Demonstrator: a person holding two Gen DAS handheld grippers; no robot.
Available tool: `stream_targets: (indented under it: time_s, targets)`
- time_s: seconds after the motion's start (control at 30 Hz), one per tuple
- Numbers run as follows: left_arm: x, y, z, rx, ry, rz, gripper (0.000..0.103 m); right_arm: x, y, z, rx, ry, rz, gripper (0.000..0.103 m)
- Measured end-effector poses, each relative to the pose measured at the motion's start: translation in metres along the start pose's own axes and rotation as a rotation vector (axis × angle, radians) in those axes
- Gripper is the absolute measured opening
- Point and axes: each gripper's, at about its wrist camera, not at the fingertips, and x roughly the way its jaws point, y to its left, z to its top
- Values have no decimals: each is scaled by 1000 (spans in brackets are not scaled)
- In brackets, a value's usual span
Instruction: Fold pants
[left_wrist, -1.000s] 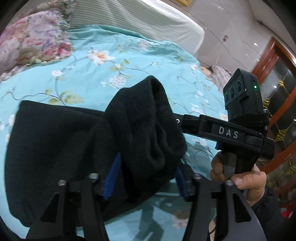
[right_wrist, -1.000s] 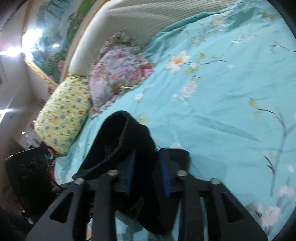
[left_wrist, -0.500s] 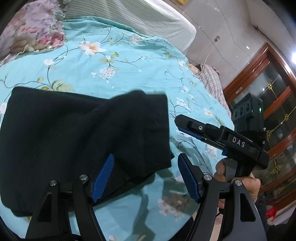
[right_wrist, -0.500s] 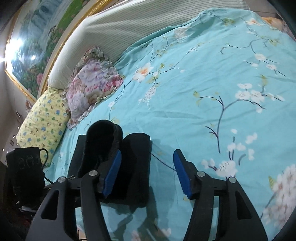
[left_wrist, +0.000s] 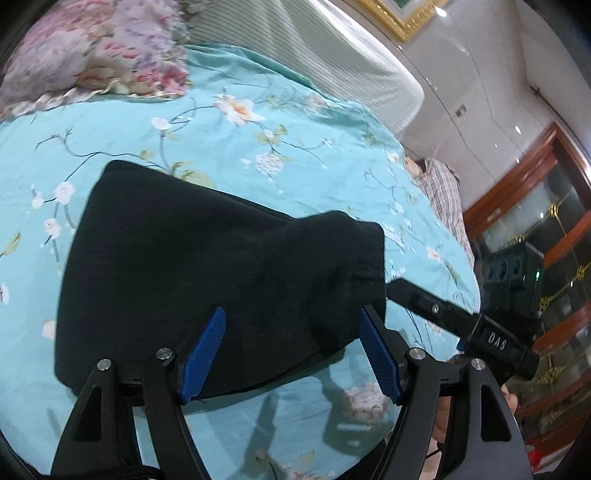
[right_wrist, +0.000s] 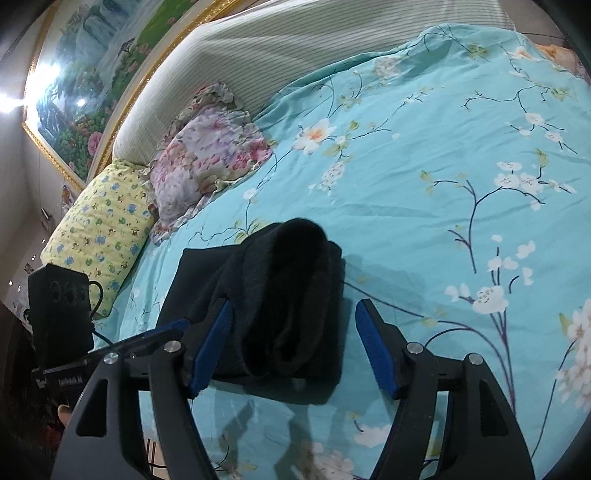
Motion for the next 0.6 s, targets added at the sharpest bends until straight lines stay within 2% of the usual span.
stream_targets:
  time_s: [0.6]
  targets:
    - [-28, 53, 8, -109, -61, 44, 76, 13, 5, -17, 39, 27, -10, 74]
